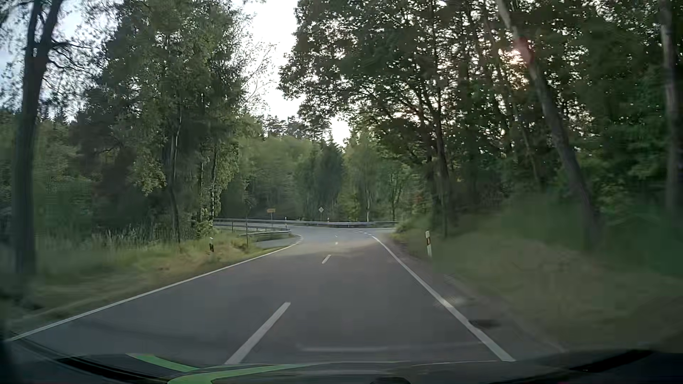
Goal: Follow the waypoints while adhering to traffic rules and regulations
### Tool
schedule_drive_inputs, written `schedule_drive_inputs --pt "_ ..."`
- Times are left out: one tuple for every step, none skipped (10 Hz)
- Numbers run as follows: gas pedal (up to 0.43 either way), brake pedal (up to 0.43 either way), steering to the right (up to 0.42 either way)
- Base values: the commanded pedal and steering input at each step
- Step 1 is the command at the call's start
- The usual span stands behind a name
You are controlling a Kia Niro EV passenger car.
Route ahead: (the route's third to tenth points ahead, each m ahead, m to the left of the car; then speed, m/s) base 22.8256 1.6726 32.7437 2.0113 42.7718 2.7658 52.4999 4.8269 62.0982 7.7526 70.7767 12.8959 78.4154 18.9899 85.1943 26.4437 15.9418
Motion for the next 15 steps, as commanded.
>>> schedule_drive_inputs --pt "0.0 0.232 0.007" --pt "0.0 0.238 0.006" --pt "0.0 0.238 0.006" --pt "0.0 0.238 0.005" --pt "0.0 0.244 0.003" --pt "0.0 0.25 0.003" --pt "0.0 0.256 0.003" --pt "0.0 0.256 0.003" --pt "0.0 0.256 0.003" --pt "0.0 0.256 0.003" --pt "0.0 0.256 0.003" --pt "0.0 0.256 0.003" --pt "0.0 0.256 0.003" --pt "0.0 0.25 0.001" --pt "0.0 0.238 -0.002"
